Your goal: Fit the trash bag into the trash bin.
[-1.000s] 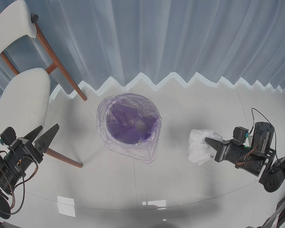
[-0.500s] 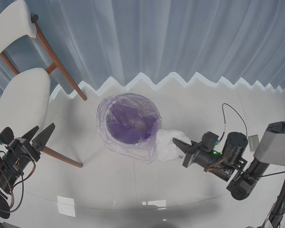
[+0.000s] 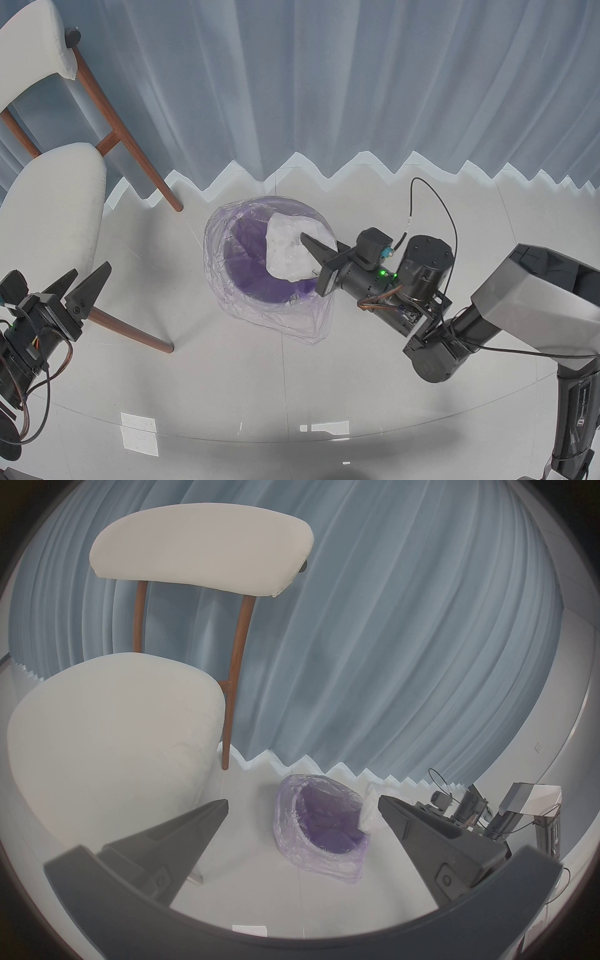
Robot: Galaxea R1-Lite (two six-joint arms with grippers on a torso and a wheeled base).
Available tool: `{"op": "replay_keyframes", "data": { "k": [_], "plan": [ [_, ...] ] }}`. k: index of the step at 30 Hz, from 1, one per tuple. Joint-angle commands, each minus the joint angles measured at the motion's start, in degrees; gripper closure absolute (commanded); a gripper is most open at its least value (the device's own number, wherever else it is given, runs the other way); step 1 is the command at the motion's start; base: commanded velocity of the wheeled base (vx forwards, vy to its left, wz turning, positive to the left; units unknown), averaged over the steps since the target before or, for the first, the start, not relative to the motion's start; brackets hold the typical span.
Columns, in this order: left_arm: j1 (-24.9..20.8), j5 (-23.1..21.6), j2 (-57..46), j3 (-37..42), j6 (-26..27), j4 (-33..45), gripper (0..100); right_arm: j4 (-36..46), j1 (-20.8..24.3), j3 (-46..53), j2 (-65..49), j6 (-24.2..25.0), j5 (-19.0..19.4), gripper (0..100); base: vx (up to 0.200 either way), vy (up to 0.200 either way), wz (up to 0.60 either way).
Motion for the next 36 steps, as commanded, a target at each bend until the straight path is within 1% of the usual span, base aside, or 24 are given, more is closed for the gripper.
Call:
{"op": "replay_keyframes", "data": {
  "k": [1,5,9,11,16,17,24,29,33,35,36],
  "plan": [
    [0.2,-0.1,1.0,0.0,0.2,0.0,0,5.5,0.5,-11.6,7.0,-0.1,-0.1,100,0.0,0.0,0.0],
    [0.2,-0.1,1.1,0.1,0.2,0.0,0,7.1,0.7,-17.2,10.4,-0.1,-0.1,100,0.0,0.0,0.0],
    [0.2,-0.1,1.2,0.1,0.2,0.0,0,7.7,0.8,-19.3,11.6,-0.1,-0.1,100,0.0,0.0,0.0],
    [0.3,0.0,1.4,0.2,0.2,0.0,0,8.8,0.6,-23.0,14.0,-0.2,-0.2,100,0.0,0.0,0.0],
    [0.4,0.1,1.4,0.2,0.2,0.0,0,10.1,0.2,-26.4,15.5,-0.2,-0.9,100,0.0,0.0,0.0],
    [0.4,0.2,1.3,0.3,0.2,0.0,0,10.2,0.2,-26.5,15.5,-0.2,-1.1,0,0.0,0.0,0.0],
    [0.5,0.5,1.1,0.7,0.2,0.0,0,9.4,0.3,-26.5,14.7,-0.1,-1.6,0,0.0,0.0,0.0],
    [0.4,0.3,0.8,0.9,0.2,-0.1,0,9.3,-0.1,-25.8,10.0,-0.1,-2.7,0,0.0,0.0,0.0],
    [0.2,0.2,0.2,1.0,0.3,-0.4,0,9.8,-2.0,-22.1,1.5,0.2,-3.8,0,0.0,0.0,0.0],
    [0.1,0.1,-0.7,1.0,0.3,-0.5,0,10.4,-3.1,-17.7,-4.0,0.2,-3.8,0,0.0,0.0,0.0],
    [0.2,0.1,-1.7,1.0,0.3,-0.5,0,11.6,-4.2,-13.1,-9.5,0.2,-3.8,0,0.0,0.0,0.0]
  ]
}}
